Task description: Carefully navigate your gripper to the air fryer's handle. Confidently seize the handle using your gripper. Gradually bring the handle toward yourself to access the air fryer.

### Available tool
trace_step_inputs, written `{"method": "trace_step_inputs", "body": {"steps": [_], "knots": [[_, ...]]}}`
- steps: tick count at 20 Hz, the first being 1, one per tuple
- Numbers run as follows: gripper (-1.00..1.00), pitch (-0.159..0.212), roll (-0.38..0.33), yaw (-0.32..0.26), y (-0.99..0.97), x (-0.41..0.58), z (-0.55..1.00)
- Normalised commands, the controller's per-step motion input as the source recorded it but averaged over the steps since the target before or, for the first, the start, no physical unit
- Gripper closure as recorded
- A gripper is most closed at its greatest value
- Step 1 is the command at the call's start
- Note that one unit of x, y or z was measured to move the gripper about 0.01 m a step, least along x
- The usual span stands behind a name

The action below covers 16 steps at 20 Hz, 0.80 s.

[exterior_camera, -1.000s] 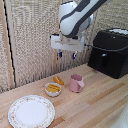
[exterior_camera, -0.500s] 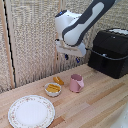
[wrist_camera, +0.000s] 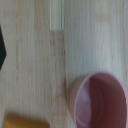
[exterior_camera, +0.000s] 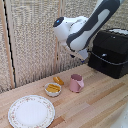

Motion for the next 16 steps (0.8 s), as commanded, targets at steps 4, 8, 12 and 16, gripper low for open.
{"method": "trace_step_inputs", "body": {"steps": [4, 8, 12, 16], "knots": [[-1.0, -0.118, -0.365, 0.216, -0.18, 0.0, -0.19], [-1.0, -0.095, -0.302, 0.222, -0.28, 0.0, -0.2], [-1.0, -0.086, -0.245, 0.201, -0.4, -0.129, -0.34], [-1.0, -0.109, -0.184, 0.119, -0.57, -0.424, -0.29]]}}
